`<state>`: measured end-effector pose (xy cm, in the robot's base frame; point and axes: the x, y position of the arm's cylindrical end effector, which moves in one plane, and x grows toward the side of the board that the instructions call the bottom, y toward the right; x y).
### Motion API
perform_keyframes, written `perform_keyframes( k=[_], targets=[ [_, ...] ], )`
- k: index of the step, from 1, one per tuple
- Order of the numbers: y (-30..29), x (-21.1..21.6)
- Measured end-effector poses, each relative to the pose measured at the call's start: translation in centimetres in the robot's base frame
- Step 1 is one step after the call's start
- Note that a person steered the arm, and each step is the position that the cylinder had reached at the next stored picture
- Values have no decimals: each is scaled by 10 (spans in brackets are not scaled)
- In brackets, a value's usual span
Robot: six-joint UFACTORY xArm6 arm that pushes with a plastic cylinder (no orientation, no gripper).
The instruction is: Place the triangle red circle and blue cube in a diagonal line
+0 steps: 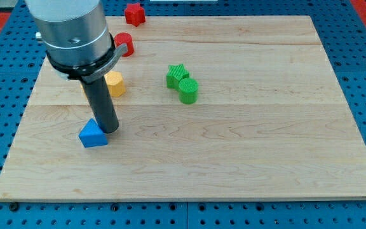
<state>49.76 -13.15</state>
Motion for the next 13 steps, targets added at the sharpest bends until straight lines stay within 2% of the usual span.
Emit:
perform_keyframes(
  k=[1,2,3,4,5,6,7,8,9,10,11,12,13],
  targets=[
    [-7,-36],
    [-55,-19],
    [14,37],
    [39,21],
    [-46,-19],
    [-98,28],
    [-75,111],
    [17,115],
    [87,88],
    [93,65],
    [105,105],
    [10,69],
    [-54,-5]
  ],
)
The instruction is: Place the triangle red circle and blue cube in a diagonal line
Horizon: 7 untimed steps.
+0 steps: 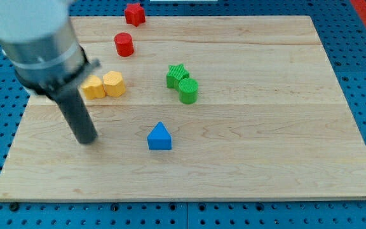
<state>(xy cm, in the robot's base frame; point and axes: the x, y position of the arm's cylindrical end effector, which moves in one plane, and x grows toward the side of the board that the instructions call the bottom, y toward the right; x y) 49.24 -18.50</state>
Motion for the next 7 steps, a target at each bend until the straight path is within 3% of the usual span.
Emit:
perform_keyframes(
  k=[2,4,5,7],
  targets=[
    [-102,-167],
    [-119,-226],
    [-113,-292],
    [-64,-301]
  ],
)
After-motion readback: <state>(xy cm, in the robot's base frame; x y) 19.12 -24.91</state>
